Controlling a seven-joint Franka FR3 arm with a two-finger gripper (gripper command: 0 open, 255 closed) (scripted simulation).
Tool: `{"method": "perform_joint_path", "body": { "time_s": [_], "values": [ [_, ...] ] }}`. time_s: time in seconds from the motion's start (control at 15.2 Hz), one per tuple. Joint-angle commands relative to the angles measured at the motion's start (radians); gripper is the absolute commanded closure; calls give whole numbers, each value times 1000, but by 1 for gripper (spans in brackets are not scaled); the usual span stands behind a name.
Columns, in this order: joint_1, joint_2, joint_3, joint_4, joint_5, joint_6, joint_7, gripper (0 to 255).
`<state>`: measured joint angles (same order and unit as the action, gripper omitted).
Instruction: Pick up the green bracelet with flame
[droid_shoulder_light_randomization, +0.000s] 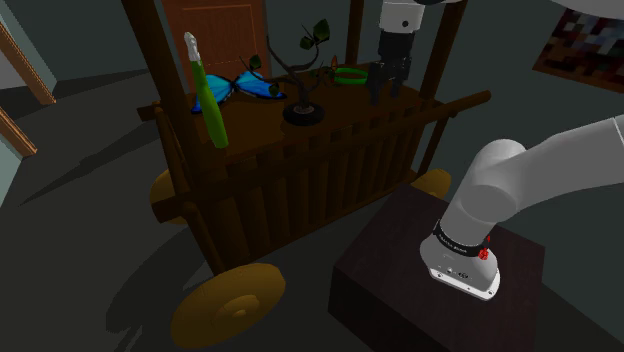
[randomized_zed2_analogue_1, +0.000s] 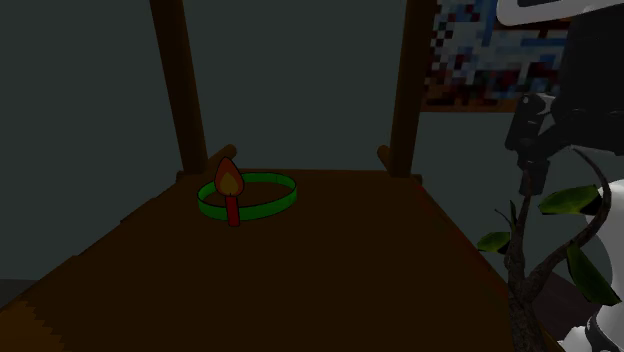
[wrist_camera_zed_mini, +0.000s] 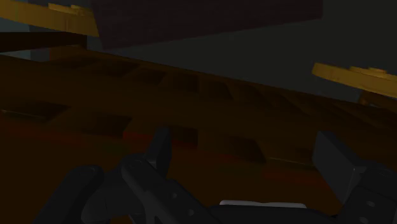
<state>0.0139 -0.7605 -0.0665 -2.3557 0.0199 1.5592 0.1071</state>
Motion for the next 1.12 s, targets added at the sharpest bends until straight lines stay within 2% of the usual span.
{"method": "perform_joint_path", "body": {
  "time_s": [0.0,0.53,1.06],
  "values": [
    [0,0,0,0,0,0,0,0],
    [-4,268,-120,180,-55,92,-183,0],
    [-5,566,-220,443,-34,127,-369,0]
  ]
}}
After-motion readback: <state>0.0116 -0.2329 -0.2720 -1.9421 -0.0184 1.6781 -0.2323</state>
